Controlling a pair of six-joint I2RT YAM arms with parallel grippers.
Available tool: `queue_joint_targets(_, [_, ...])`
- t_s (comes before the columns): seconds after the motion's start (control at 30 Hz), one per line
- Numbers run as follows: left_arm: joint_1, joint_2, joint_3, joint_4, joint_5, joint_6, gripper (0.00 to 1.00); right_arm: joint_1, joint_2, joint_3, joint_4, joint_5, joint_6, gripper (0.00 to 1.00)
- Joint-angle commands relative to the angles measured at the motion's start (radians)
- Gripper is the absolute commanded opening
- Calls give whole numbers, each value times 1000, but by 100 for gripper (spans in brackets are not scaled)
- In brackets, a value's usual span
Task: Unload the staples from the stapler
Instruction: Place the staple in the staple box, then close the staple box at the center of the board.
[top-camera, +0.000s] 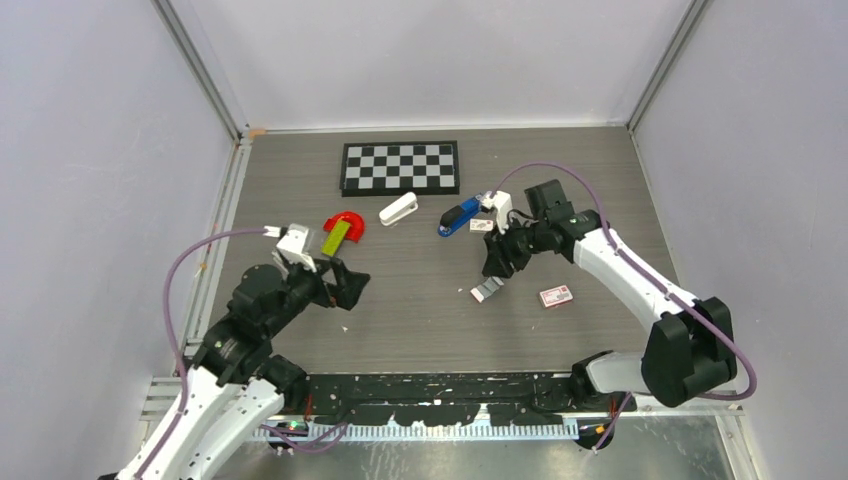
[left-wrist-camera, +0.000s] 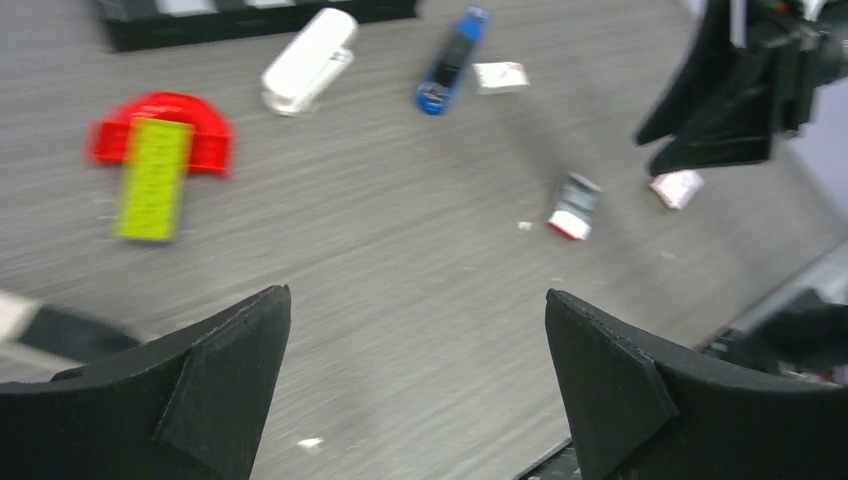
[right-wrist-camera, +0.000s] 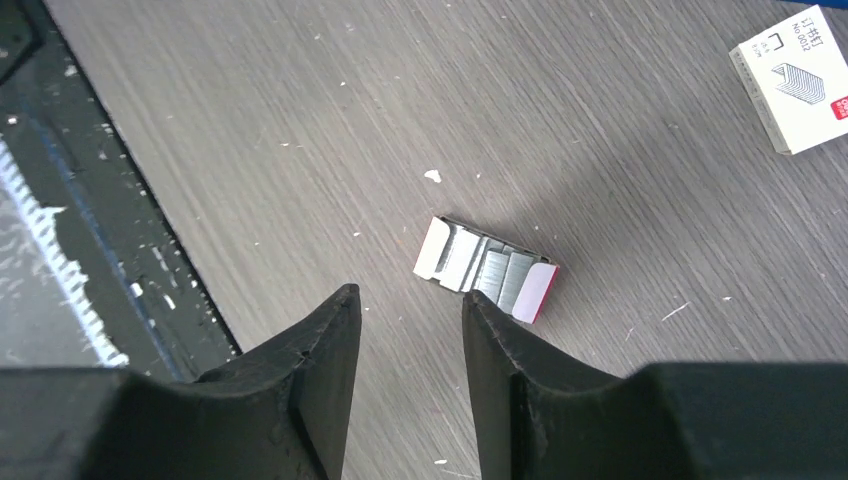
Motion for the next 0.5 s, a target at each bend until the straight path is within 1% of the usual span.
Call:
queue_joint_targets(0.0, [4,91,-90,335,307,-203,100,-66,-45,72,-179,-186,-138,49])
queue_joint_targets(0.1, [-14,159,-179,502,341,-263,100,-116,-68,92,-229,-196,-175,52])
queue_joint_targets(0.17, [-53,197,-223,571,312,-255,100,-150,-82,102,-250,-201,-188,55])
queue_joint_targets(0.33, [-215,295,-238,657,173,-145,100,-206,-93,121,-292,-183,-214,60])
queue_joint_targets(0.47, [-362,446,-205,716,73,-54,100,-221,-91,128,-304,-166,-217,61])
